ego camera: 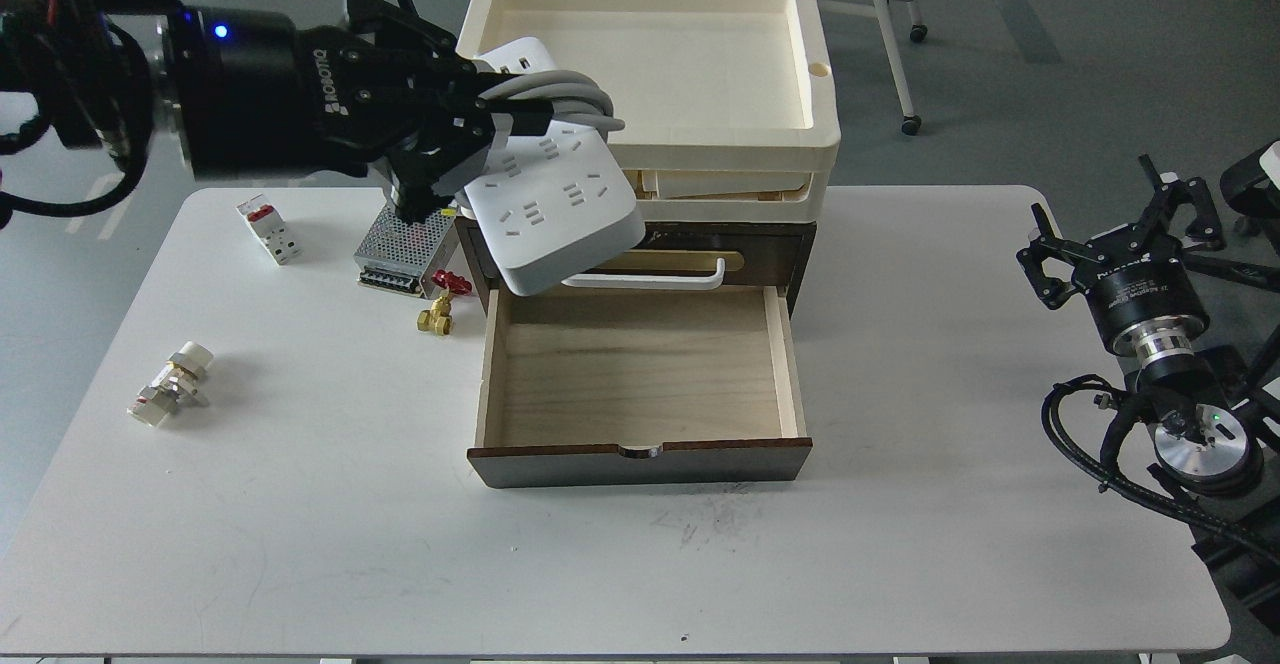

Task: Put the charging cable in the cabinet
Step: 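Lower the power strip with the left gripper into the open drawer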

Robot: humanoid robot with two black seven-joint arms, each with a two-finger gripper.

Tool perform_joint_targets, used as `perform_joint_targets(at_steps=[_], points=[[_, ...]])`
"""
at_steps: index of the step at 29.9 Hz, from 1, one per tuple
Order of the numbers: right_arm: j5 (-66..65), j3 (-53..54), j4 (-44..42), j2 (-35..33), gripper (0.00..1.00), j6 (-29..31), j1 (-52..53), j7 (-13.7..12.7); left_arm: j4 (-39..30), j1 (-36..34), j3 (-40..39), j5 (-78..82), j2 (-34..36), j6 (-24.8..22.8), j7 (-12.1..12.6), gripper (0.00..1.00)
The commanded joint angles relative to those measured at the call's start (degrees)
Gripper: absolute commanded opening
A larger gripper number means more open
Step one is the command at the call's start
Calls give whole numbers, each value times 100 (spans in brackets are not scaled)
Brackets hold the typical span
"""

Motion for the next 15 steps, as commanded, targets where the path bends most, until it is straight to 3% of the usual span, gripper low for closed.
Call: perform_joint_targets(at_steps=[1, 3, 6, 15], points=[[0, -9, 3, 0, 100, 9, -2, -4, -41, 438, 82, 19, -423, -362, 1, 9], [0, -9, 3, 0, 100, 9, -2, -4, -23, 807, 91, 80, -669, -451, 59, 9], [0, -9, -5, 0, 100, 9, -2, 5, 283, 1334, 144, 807, -1134, -433, 462, 10], [0, -9, -5, 0, 100, 18, -2, -4, 1391, 2021, 65, 2162, -2058, -372, 534, 10]])
